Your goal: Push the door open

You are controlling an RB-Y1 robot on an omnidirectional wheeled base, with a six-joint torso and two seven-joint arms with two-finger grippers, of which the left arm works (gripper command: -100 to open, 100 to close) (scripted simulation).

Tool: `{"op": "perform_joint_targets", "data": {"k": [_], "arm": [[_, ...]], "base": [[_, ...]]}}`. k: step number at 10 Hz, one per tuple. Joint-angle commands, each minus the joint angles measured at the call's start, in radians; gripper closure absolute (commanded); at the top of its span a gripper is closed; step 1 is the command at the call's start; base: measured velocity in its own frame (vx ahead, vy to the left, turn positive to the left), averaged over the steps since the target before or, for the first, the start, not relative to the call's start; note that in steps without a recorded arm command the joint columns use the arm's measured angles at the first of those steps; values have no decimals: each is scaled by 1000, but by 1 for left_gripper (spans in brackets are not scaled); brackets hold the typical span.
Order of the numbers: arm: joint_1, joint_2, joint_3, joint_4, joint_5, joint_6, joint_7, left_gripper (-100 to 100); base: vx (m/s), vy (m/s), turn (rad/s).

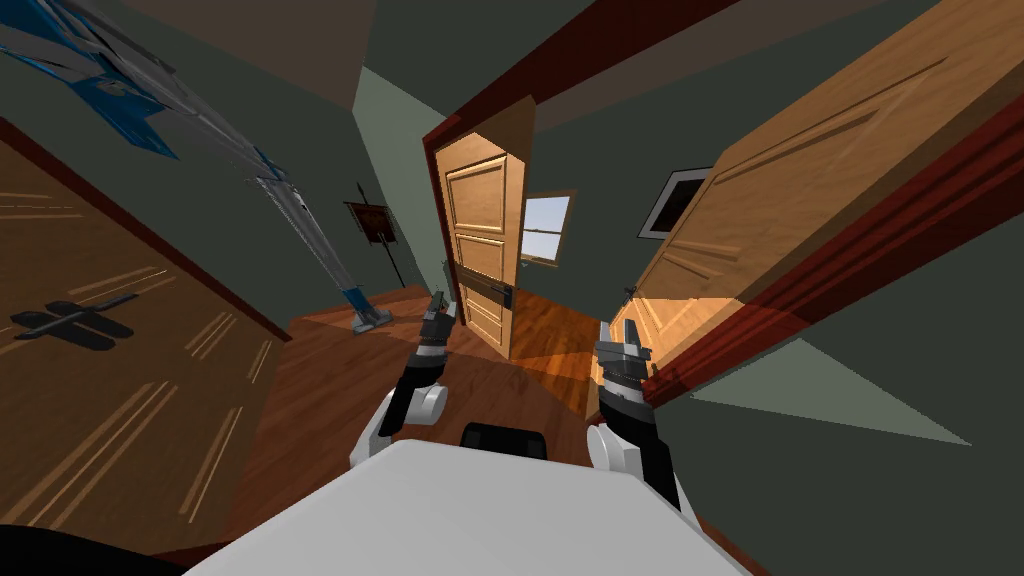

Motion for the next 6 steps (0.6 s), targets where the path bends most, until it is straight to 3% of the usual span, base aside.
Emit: {"op": "perform_joint_targets", "data": {"k": [1, 6], "arm": [[-19, 8, -9, 39, 0, 10, 5, -100], [-82, 32, -43, 169, 0, 38, 21, -100]], "base": [[79, 93, -71], [91, 86, -90]]}}
